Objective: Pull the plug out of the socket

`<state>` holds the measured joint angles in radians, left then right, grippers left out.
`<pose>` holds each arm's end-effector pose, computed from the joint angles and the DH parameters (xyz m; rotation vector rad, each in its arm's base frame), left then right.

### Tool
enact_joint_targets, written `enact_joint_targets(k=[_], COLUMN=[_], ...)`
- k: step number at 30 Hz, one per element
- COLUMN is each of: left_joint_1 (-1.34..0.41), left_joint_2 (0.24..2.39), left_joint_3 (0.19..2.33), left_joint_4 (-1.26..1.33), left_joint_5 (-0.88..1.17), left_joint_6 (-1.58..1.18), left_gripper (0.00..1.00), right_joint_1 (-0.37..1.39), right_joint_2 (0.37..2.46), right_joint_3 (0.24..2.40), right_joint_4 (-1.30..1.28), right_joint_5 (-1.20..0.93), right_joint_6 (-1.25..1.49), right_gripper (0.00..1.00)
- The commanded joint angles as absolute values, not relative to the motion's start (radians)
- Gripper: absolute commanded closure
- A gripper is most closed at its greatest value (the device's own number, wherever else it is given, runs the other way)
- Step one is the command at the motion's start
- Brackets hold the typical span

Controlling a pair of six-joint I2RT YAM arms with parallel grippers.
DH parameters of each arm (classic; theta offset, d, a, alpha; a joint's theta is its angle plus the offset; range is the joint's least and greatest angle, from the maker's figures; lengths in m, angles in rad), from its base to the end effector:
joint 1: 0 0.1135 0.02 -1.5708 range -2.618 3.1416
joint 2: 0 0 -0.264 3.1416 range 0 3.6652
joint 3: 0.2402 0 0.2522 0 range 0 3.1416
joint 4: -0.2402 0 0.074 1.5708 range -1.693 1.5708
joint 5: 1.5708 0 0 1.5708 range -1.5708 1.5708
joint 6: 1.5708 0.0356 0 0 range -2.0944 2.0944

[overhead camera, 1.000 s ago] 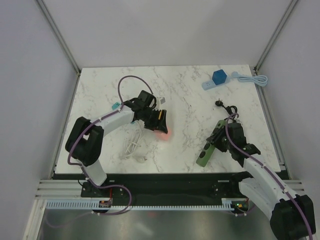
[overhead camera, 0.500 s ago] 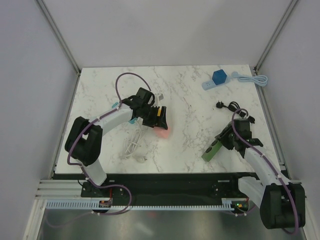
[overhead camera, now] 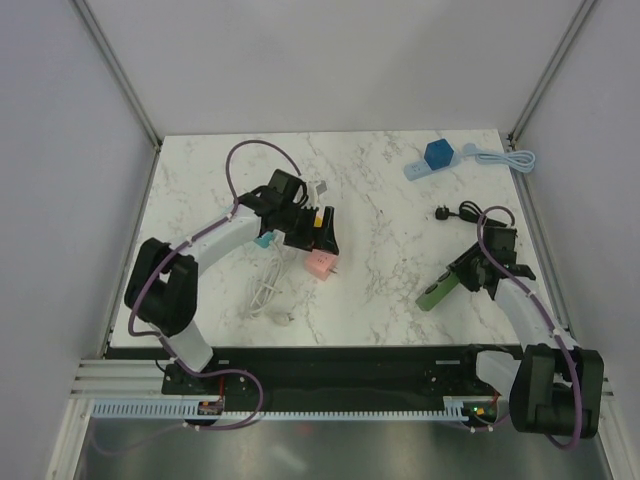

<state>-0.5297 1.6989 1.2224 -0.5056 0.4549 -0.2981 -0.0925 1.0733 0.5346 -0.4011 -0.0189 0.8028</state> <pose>0.3008 -0.1943 0.2282 0.4902 2.6070 -0.8834 0.1989 -0.0178 0.1828 1.0919 2.2920 0.3106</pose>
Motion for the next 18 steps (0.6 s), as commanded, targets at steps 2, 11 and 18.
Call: enact_joint_targets(k=[2, 11, 18], left_joint_1=[-0.526, -0.529, -0.528], left_joint_2=[1.592, 1.506, 1.457], left_joint_3=[1.305, 1.183, 1.118], left_joint_4=[-0.509, -0.373, -0.31], left_joint_5=[0.644, 0.692, 0.735], left_joint_6=[-0.294, -0.365, -0.414], left_gripper=[0.07, 0.12, 0.14], right_joint_1=[-0.182, -0.305, -0.316], right_joint_2=[1.1, 1.122, 1.023], right_joint_3=[0.598, 0.617, 0.767], right_joint_4=[-0.425, -0.494, -0.65], right_joint_5=[0.058, 0.129, 0.314], right_joint_6=[0.772, 0.703, 0.624], right_gripper=[1.0, 0.45, 0.02])
